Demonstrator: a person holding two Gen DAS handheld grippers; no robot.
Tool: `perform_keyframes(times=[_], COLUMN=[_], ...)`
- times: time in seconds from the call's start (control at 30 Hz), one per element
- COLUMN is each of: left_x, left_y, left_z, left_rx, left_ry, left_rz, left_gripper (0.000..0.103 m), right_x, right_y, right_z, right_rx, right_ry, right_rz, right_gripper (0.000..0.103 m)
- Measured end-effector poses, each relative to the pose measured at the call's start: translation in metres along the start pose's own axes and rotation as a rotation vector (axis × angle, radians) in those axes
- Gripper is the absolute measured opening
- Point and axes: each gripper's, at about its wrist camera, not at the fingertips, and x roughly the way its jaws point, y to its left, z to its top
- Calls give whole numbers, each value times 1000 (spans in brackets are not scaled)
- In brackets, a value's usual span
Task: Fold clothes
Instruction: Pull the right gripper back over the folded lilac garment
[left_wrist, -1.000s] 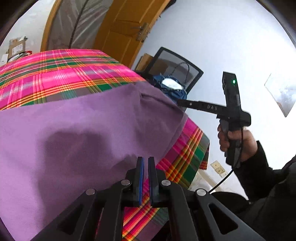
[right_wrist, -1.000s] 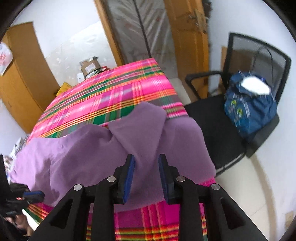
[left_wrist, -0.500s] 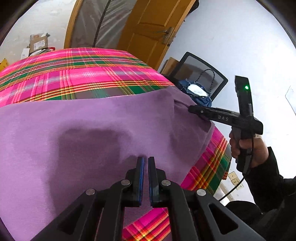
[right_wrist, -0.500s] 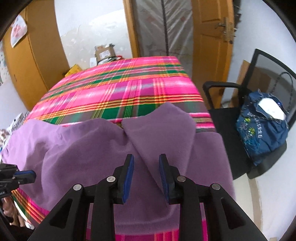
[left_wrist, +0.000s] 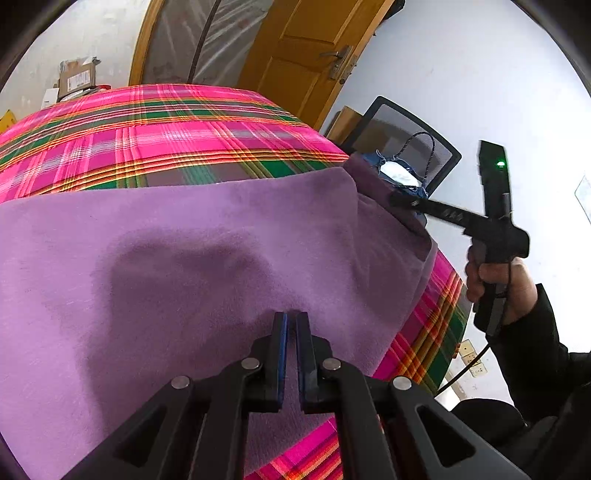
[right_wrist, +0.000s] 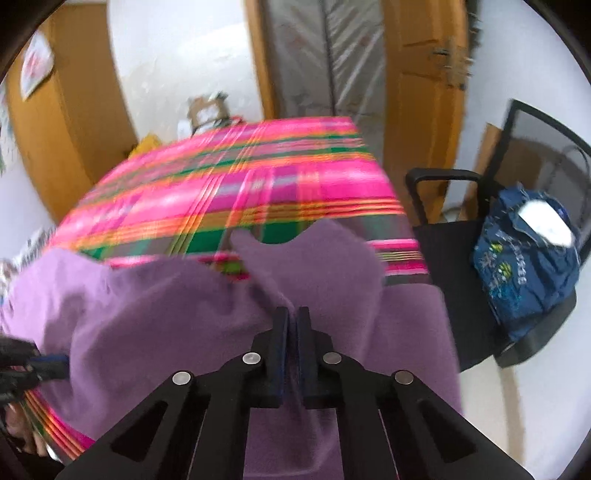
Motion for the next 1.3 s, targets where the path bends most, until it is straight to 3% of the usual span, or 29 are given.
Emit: perform_keyframes(times=[0.2, 0.4, 0.43, 0.5, 0.53, 0.73, 0.93, 0.97, 1.0, 1.07, 1.3], left_x=[3, 5, 5, 5, 5, 3, 3, 3, 4, 4, 5], left_y=[0, -4, -5, -7, -8, -8, -9, -9, -9, -9, -9], left_z=[1, 1, 1, 1, 1, -1, -1, 0, 0, 0, 0], left_rx=[0, 6, 7, 10, 10, 5, 7, 7, 7, 7, 5], left_ry=[8, 19, 20, 21, 21, 19, 21, 22, 22, 22, 24], left_rz=[-6, -6, -4, 0, 1, 10, 16, 15, 15, 14, 12], left_gripper=[3, 3, 3, 3, 3, 3, 3, 3, 3, 3, 3], right_x=[-37, -40, -40, -39, -37, -5, 33, 37, 38, 41, 24], right_y=[-66, -97, -91, -70, -54, 23, 45, 44, 42, 36, 19], right_z=[-10, -29, -26, -16, -9, 9, 10, 11, 11, 13, 15], right_rx=[273, 399, 375, 285, 215, -105, -226, -227, -220, -205, -123], right_ry=[-96, -56, -55, -64, -69, 1, 85, 93, 94, 95, 34], right_rz=[-43, 0, 9, 28, 44, 85, 73, 72, 71, 69, 74], right_gripper=[4, 9, 11, 29, 34, 35, 35, 33, 20, 8, 4])
